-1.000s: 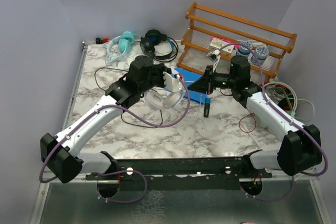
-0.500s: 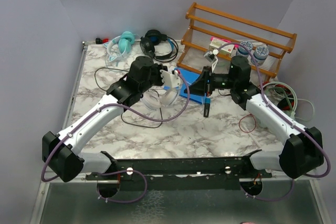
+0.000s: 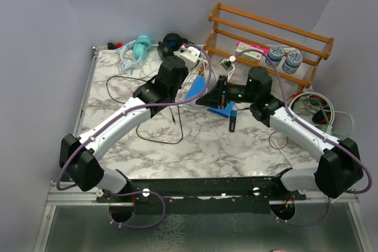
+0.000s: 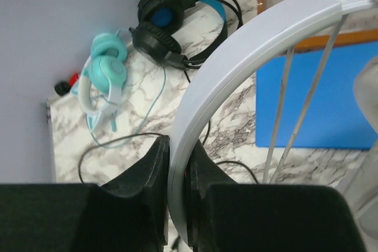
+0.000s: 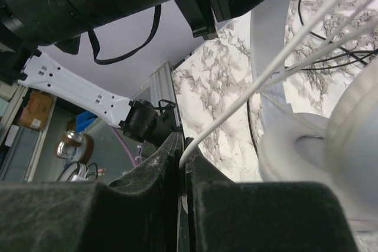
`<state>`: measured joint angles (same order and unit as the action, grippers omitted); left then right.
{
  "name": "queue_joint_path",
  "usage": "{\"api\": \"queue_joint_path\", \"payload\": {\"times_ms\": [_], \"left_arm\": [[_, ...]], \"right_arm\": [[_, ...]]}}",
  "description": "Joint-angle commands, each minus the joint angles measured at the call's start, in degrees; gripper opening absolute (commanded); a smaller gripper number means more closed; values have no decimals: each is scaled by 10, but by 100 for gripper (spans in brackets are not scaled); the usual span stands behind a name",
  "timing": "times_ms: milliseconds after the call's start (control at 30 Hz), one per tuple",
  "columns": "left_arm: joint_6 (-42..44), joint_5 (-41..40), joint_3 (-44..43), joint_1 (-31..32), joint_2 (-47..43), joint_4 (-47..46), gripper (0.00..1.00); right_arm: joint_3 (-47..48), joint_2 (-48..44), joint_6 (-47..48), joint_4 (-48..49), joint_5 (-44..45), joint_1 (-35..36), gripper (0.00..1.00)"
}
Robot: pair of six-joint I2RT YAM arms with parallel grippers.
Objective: Wrap the headphones
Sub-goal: Wrap the headphones cable around the headphones.
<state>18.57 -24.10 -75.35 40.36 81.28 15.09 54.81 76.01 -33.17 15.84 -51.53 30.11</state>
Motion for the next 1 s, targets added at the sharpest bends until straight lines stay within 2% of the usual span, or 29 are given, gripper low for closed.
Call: {"api": "queue_joint_path", "payload": {"times_ms": [0, 167, 300, 500, 700, 967], "left_arm": [[-250, -154, -22, 0, 6, -26, 0], [-368, -136, -17, 0, -2, -17, 0], [-422, -118, -20, 1, -7, -10, 0], [-491, -126, -63, -3, 4, 54, 0], [-522, -94, -99, -12, 13, 92, 0], [-545, -43, -105, -33, 17, 111, 0]], "right_arm": [[6, 12, -10, 8, 47, 16, 15], [-2, 16, 4, -7, 72, 24, 15], [-14, 18, 6, 1, 81, 27, 15], [-35, 14, 23, 1, 109, 38, 15], [-68, 1, 43, 10, 142, 44, 15], [-148, -33, 36, 80, 188, 45, 15]]}}
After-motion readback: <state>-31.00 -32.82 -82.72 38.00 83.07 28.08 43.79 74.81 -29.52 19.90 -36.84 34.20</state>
